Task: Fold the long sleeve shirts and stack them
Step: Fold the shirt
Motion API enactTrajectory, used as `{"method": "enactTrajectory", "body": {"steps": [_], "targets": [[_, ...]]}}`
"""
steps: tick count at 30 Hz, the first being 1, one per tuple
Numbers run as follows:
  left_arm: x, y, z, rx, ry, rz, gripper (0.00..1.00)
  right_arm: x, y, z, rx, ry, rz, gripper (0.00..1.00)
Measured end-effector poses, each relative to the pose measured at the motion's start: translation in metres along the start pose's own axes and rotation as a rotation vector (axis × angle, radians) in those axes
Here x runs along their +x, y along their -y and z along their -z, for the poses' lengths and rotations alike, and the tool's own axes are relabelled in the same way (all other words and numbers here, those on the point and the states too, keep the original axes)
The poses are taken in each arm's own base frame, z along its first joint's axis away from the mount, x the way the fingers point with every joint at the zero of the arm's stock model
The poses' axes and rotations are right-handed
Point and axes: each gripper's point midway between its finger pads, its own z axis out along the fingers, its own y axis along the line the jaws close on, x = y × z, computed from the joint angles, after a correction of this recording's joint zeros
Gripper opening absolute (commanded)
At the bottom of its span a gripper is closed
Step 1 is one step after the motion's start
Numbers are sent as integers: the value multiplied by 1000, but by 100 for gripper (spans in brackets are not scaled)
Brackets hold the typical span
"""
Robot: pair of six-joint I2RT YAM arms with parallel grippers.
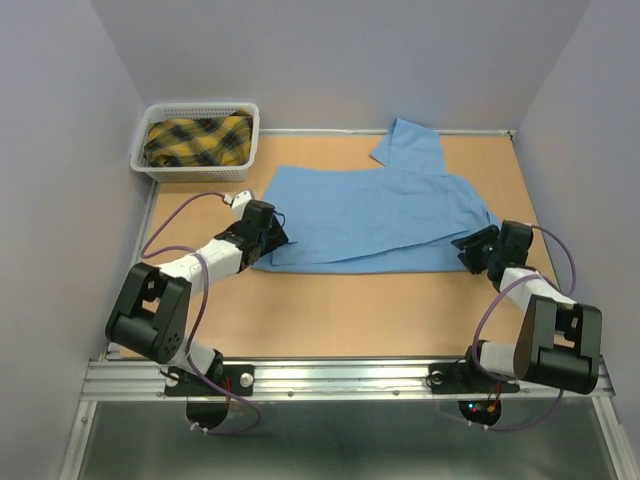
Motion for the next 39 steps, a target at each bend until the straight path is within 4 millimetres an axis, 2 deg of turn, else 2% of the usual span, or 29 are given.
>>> {"method": "enactTrajectory", "body": {"steps": [3, 6, 10, 11, 13, 15, 17, 20, 22, 26, 28, 30, 32, 34, 35, 39], "targets": [[-1, -4, 7, -16, -2, 7, 93, -3, -10, 7, -37, 11, 18, 51], [-15, 2, 25, 1, 19, 14, 93, -3, -20, 11, -68, -8, 29, 51], [-51, 32, 50, 86, 91, 39, 86, -6, -49, 15, -135, -40, 50, 51], [-61, 45, 59, 125, 112, 46, 86, -6, -63, 16, -165, -52, 66, 51], [-69, 67, 70, 198, 119, 49, 82, -2, -88, 15, -222, -81, 97, 51], [-67, 86, 73, 266, 100, 44, 80, 9, -112, 13, -280, -114, 131, 52], [-58, 99, 68, 311, 64, 38, 77, 24, -130, 8, -333, -151, 152, 51], [-35, 109, 45, 338, -11, 26, 74, 44, -146, -3, -392, -204, 148, 51], [-19, 108, 28, 332, -57, 24, 72, 50, -149, -14, -411, -225, 124, 51], [20, 90, -2, 292, -141, 33, 70, 53, -136, -41, -382, -236, 79, 51], [41, 72, -13, 255, -184, 49, 69, 54, -128, -49, -365, -234, 71, 51], [47, 68, -17, 258, -194, 80, 69, 56, -114, -56, -345, -229, 62, 50], [43, 67, -19, 272, -179, 110, 69, 54, -94, -59, -321, -216, 40, 50], [43, 66, -21, 291, -176, 151, 69, 40, -61, -61, -275, -182, -23, 50], [42, 66, -21, 302, -173, 170, 69, 34, -52, -59, -271, -173, -49, 50], [42, 67, -20, 335, -165, 214, 69, -18, -19, -51, -272, -53, -145, 50]]}}
